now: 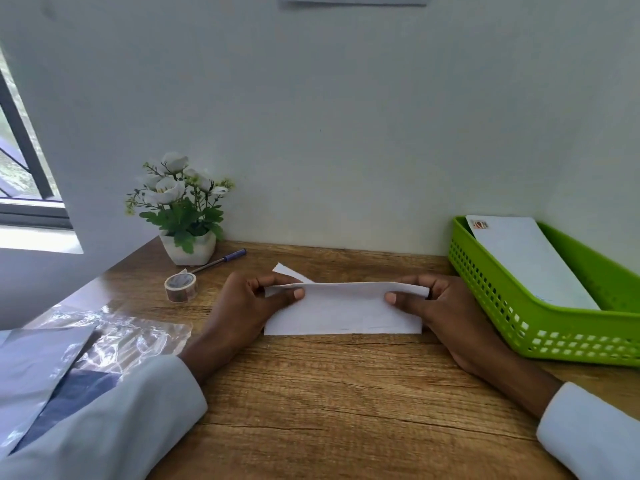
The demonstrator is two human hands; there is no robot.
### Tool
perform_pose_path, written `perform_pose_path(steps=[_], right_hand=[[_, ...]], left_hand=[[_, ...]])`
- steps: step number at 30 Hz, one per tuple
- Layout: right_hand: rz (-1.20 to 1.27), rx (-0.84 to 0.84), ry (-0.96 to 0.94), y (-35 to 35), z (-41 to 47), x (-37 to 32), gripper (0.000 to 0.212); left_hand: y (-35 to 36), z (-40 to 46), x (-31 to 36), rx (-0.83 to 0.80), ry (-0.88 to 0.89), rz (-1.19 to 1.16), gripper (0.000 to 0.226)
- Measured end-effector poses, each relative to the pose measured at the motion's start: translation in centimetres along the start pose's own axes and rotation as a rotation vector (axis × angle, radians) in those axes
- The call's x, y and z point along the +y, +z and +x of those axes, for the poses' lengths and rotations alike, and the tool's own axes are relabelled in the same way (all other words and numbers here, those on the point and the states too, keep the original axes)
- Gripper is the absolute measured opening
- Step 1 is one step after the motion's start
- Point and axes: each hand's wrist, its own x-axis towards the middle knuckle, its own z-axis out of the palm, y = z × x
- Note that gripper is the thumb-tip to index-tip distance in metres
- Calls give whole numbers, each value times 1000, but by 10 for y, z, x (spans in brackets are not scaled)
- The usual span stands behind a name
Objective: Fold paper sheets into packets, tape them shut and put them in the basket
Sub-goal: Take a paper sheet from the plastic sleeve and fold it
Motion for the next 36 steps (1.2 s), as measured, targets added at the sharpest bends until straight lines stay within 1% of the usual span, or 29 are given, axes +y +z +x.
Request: perform_pose_path(steps=[2, 3, 6, 8, 11, 12, 14, 15, 17, 19, 21, 23, 25, 27, 30, 32, 34, 36], right_hand=[[-61, 81, -66, -1, 3, 2, 8], [-120, 120, -121, -1, 4, 2, 9], [-404, 174, -317, -2, 7, -1, 13], [-592, 158, -443, 2, 2, -6, 13], [-794, 115, -635, 17, -12, -14, 18], [-857, 77, -679, 22, -17, -17, 17], [-932, -7, -707, 27, -20, -19, 15], [-940, -23, -700, 26, -20, -20, 14], [-881, 5, -643, 21, -17, -22, 11], [-746, 53, -507, 13, -9, -25, 4], [-553, 58, -342, 5, -1, -28, 9], [-281, 42, -172, -1, 4, -29, 9], [-34, 39, -19, -5, 6, -25, 15], [79, 49, 91, -5, 7, -18, 16], [83, 75, 192, -3, 9, -5, 18], [19, 90, 185, -3, 10, 2, 24], [-164, 116, 109, -1, 11, 7, 31], [-508, 136, -37, 1, 11, 12, 35]], left_hand=[[0, 2, -3, 63, 46, 14, 10], [0, 3, -5, 101, 76, 25, 9], [-2, 3, -6, 153, 242, 122, 11], [-1, 2, -4, 131, 356, 193, 13], [4, -2, 3, 49, 488, 259, 12], [7, -5, 5, 9, 511, 245, 11], [10, -7, 8, -55, 515, 189, 9], [10, -7, 8, -65, 498, 149, 7], [9, -5, 6, -52, 434, 29, 12], [7, -1, 4, 0, 371, -84, 16], [4, 3, 3, 78, 323, -117, 14], [1, 5, 3, 133, 260, -129, 10], [1, 6, 2, 146, 194, -150, 9], [0, 7, 2, 134, 116, -187, 11], [-2, 11, -7, 90, -15, -176, 26], [-4, 14, -16, 70, -54, -74, 36], [-5, 13, -18, 56, -49, 109, 43], [-2, 10, -15, 18, -47, 298, 46]])
